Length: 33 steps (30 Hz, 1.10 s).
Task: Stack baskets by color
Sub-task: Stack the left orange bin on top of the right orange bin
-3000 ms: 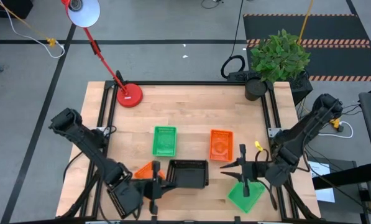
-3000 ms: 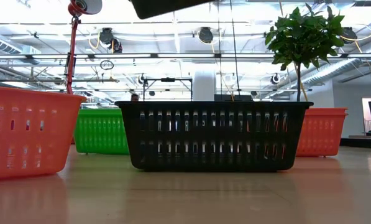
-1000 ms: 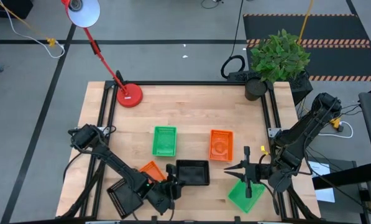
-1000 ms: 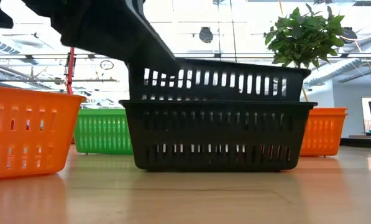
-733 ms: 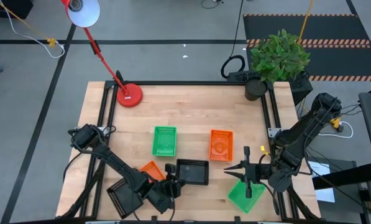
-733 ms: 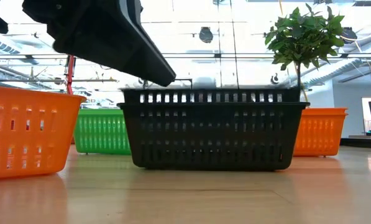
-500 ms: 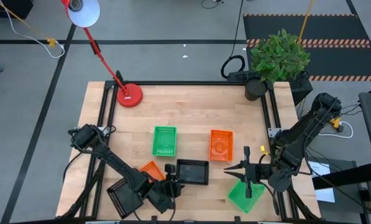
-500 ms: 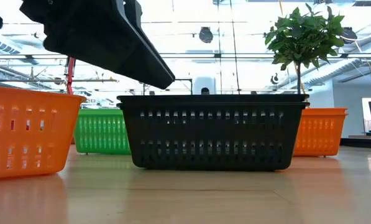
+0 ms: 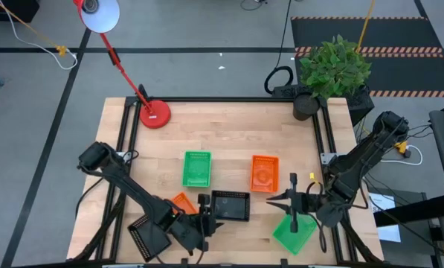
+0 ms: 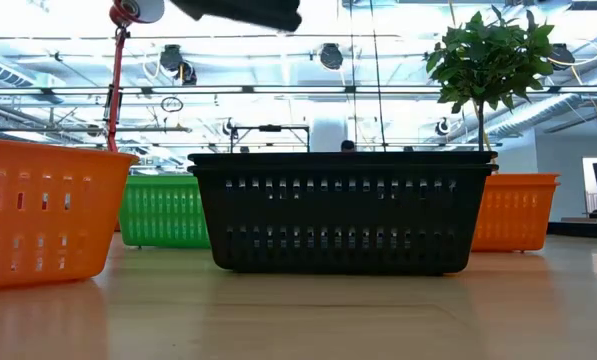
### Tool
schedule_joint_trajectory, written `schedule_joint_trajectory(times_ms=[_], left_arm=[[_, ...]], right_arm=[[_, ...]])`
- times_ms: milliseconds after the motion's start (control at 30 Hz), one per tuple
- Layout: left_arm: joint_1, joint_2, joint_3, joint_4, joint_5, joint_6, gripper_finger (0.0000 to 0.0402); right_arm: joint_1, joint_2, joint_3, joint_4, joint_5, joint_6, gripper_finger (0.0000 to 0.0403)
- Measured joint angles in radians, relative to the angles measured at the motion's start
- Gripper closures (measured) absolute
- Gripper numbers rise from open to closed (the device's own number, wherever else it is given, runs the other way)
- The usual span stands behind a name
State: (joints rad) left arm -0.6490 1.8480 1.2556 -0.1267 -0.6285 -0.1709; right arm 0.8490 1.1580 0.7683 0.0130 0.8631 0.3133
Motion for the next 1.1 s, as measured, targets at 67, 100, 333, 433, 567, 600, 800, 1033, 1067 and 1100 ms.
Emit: schedule_joint_trajectory(times_ms=[67,100,333,433,567,600,800,1033,1067,1100], left_arm=[[0.007,-0.031,0.000,0.001,0.000,0.039,0.0277],[0.011,-0.049,0.000,0.003,0.000,0.059,0.0277],[0.045,-0.145,0.001,-0.031,-0.001,0.118,0.0277],[0.054,-0.161,-0.011,-0.076,-0.001,0.107,0.0277],[0.046,-0.161,-0.019,-0.082,0.000,0.025,0.0277],[0.034,-0.161,-0.019,-0.083,0.000,0.016,0.0277],[-0.064,-0.161,-0.019,-0.180,0.005,-0.088,0.0277],[-0.157,-0.161,-0.019,-0.390,0.004,-0.340,0.0277],[-0.172,-0.161,-0.019,-0.415,0.005,-0.370,0.0277],[-0.186,-0.161,-0.019,-0.441,0.006,-0.402,0.0277]], right_arm=[[0.000,0.003,-0.017,0.015,-0.001,0.055,0.0374],[0.001,0.006,-0.026,0.022,-0.002,0.075,0.0374],[0.003,0.059,-0.091,0.028,-0.007,0.306,0.0374],[0.003,0.139,-0.113,0.059,-0.058,0.396,0.0374],[-0.012,0.247,-0.116,0.136,-0.116,0.418,0.0374],[-0.016,0.266,-0.116,0.158,-0.148,0.410,0.0374],[-0.016,0.340,-0.116,0.288,-0.211,0.341,0.0374],[-0.016,0.344,-0.116,0.366,-0.213,0.267,0.0374],[-0.016,0.343,-0.116,0.366,-0.213,0.266,0.0374],[-0.016,0.343,-0.116,0.366,-0.213,0.266,0.0374]])
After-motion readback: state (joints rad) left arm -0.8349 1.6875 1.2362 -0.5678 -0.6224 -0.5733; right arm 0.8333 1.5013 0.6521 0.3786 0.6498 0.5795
